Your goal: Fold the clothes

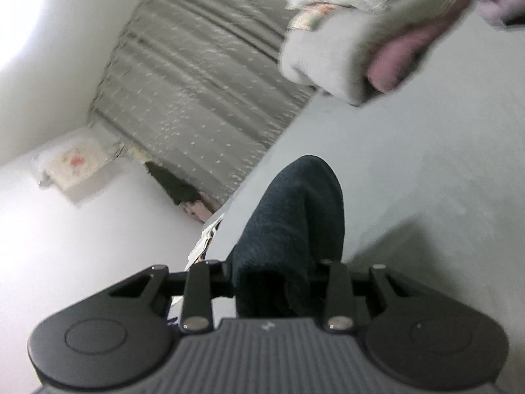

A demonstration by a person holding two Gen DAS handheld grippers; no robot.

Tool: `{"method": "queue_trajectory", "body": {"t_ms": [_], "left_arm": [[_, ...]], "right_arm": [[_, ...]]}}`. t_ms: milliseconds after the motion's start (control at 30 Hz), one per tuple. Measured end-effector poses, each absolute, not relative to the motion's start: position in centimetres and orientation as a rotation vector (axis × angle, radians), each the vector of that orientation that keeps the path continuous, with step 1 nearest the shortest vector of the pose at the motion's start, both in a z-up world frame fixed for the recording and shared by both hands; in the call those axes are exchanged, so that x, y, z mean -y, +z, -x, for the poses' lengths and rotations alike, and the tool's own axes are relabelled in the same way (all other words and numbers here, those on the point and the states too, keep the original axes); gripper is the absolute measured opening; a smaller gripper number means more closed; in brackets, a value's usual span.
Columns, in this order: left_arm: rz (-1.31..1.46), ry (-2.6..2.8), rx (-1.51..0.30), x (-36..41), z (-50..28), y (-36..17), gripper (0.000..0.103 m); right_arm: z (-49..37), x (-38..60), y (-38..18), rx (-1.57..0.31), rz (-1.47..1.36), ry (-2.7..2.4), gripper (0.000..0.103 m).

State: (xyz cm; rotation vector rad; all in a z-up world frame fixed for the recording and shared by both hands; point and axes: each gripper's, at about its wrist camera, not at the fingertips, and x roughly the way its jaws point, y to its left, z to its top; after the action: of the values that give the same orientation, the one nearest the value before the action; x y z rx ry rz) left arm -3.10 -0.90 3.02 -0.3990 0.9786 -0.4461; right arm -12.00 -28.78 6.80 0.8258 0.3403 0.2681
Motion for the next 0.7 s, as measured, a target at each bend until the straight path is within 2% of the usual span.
{"method": "queue_trajectory", "body": {"t_ms": [133, 267, 533, 700], "left_arm": [[0.449, -0.432, -0.944, -1.4, 3.1, 4.2, 0.063], [0.538, -0.440, -0.979, -2.9, 3.2, 2.9, 0.066], [0.681, -0.523, -1.010, -3.3, 2.8, 0.4, 0.066], [0.749, -0.553, -1.017, -6.2, 2.7, 1.2, 0.066]], "right_arm": [[12.4, 26.4, 9.0, -0.292, -0.728, 0.317, 0.029], [12.6, 23.8, 10.8, -0.255, -0.665, 0.365, 0.029], [13.4, 19.7, 13.1, -0.234, -0.635, 0.413, 0.029], [13.8, 18.4, 14.0, -0.227, -0.633, 0.428, 0.029]]}}
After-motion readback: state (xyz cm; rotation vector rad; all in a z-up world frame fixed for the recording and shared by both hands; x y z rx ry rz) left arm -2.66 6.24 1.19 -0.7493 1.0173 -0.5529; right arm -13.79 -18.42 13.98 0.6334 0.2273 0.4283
